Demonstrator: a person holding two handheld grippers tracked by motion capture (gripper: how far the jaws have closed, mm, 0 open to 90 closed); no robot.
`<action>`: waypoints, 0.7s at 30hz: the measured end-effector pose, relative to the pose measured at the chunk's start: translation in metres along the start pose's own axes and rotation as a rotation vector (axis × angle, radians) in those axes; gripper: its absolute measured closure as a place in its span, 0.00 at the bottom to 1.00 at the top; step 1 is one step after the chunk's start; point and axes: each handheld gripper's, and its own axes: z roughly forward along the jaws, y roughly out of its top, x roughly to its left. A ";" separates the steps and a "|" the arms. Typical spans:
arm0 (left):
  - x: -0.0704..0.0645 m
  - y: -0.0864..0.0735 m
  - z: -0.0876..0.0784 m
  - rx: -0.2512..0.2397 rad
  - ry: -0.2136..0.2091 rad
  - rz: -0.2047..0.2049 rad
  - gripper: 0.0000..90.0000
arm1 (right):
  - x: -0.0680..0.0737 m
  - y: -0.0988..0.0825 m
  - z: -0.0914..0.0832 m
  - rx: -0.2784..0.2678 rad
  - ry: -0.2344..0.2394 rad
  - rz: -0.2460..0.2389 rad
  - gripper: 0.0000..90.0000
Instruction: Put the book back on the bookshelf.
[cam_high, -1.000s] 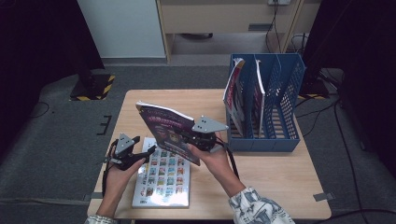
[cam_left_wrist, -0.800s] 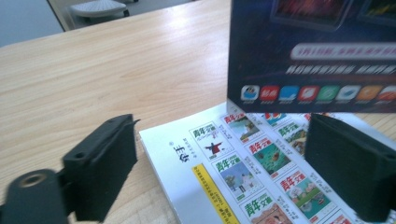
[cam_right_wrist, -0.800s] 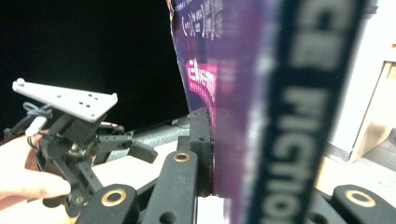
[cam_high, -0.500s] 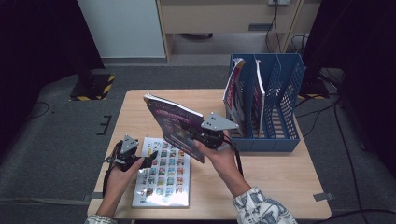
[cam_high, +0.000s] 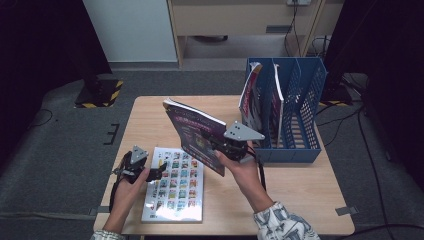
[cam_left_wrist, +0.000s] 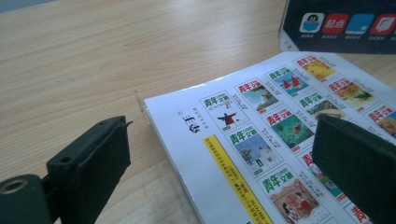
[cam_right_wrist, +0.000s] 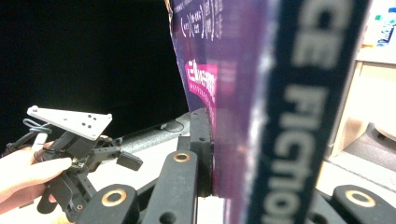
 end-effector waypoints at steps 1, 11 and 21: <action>0.000 0.000 0.000 0.003 0.005 0.001 0.04 | -0.001 0.000 -0.001 0.003 -0.003 0.002 0.93; 0.001 -0.001 0.001 0.011 0.020 0.007 0.04 | -0.004 0.001 -0.015 -0.009 -0.013 0.015 0.93; 0.000 -0.002 0.003 0.034 0.044 0.043 0.05 | -0.002 0.000 -0.027 -0.004 -0.019 0.010 0.93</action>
